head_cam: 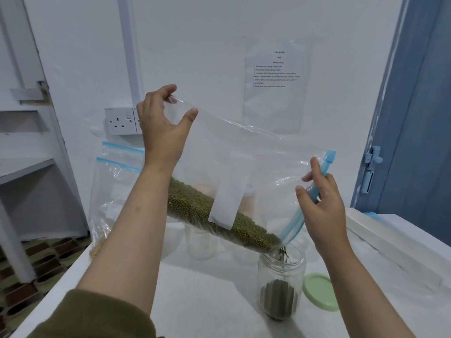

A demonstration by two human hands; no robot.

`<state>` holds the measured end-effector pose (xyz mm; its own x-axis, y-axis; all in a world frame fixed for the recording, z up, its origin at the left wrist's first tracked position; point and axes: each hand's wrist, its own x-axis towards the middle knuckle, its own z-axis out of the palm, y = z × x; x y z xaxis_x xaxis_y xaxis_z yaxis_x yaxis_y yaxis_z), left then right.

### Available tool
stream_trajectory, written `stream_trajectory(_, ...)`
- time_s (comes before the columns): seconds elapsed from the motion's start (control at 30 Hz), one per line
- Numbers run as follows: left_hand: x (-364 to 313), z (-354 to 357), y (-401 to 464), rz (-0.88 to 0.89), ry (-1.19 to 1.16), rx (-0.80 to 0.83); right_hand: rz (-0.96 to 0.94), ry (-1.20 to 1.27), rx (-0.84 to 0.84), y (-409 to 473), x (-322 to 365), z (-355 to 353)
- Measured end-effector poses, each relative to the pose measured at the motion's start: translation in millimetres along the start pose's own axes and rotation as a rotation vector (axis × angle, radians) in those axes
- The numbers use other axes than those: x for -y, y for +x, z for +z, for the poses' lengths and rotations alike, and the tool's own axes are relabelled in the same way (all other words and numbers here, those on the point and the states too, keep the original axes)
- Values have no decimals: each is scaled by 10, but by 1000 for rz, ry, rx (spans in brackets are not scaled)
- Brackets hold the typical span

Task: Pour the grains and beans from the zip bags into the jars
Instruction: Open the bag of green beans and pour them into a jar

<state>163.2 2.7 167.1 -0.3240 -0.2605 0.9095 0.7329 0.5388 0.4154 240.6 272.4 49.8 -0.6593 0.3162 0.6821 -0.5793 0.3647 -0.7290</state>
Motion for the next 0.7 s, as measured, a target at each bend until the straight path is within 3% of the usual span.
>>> stream_trajectory(0.7, -12, 43, 2, -2, -10, 13, 3, -18, -6, -21, -52, -7)
